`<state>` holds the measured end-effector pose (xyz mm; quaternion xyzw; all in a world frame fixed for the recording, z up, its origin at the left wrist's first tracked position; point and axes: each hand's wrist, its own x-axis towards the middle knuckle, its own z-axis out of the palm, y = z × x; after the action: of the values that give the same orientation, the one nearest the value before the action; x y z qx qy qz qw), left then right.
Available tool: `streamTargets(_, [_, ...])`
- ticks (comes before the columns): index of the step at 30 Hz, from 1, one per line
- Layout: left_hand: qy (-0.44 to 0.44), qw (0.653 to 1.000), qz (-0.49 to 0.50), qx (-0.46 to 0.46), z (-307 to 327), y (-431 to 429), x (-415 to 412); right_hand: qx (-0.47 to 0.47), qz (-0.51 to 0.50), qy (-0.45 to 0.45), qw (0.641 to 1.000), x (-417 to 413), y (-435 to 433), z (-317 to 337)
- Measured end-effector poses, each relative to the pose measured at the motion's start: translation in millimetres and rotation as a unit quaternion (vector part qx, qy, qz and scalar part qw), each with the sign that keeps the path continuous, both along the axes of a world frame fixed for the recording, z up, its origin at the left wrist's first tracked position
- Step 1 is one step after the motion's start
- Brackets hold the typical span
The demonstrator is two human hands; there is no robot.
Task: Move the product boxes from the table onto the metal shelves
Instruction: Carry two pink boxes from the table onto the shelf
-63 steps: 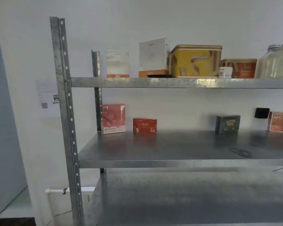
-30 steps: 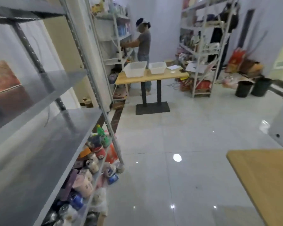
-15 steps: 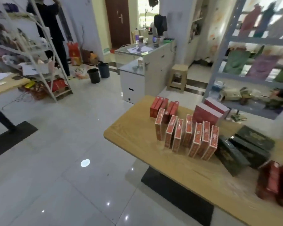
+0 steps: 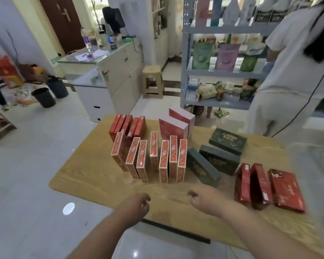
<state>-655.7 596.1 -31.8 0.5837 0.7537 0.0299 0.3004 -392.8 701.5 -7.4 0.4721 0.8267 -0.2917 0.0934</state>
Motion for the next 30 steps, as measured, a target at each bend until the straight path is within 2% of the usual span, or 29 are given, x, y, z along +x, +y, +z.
streamTargets(4, [0.027, 0.996, -0.063, 0.063, 39.9, 86.2, 10.3, 0.052, -0.039, 0.022, 0.998, -6.2, 68.1, 35.2])
streamTargets(9, [0.025, 0.992, -0.075, 0.103, 56.1, 176.0, -6.3, 0.079, -0.127, 0.09, 0.985, -26.9, 141.5, 45.3])
streamTargets(15, [0.01, 0.987, -0.064, 0.145, 50.0, 274.5, -44.0, 0.069, -0.302, 0.143, 0.94, -60.5, 208.4, 34.5])
streamTargets(19, [-0.002, 0.981, -0.081, 0.174, 41.9, 331.7, -61.1, 0.07, -0.364, 0.173, 0.913, -82.5, 246.8, 30.1])
streamTargets(21, [0.015, 0.979, -0.112, 0.17, 38.2, 356.5, -65.9, 0.081, -0.368, 0.163, 0.912, -92.8, 267.6, 25.1])
streamTargets(25, [0.104, 0.959, -0.231, 0.123, 25.3, 392.6, -65.2, 0.071, -0.368, 0.115, 0.92, -107.1, 305.4, 17.3])
streamTargets(30, [0.083, 0.95, -0.276, 0.122, 9.9, 418.1, -72.2, 0.035, -0.328, 0.034, 0.943, -106.4, 332.3, 6.5])
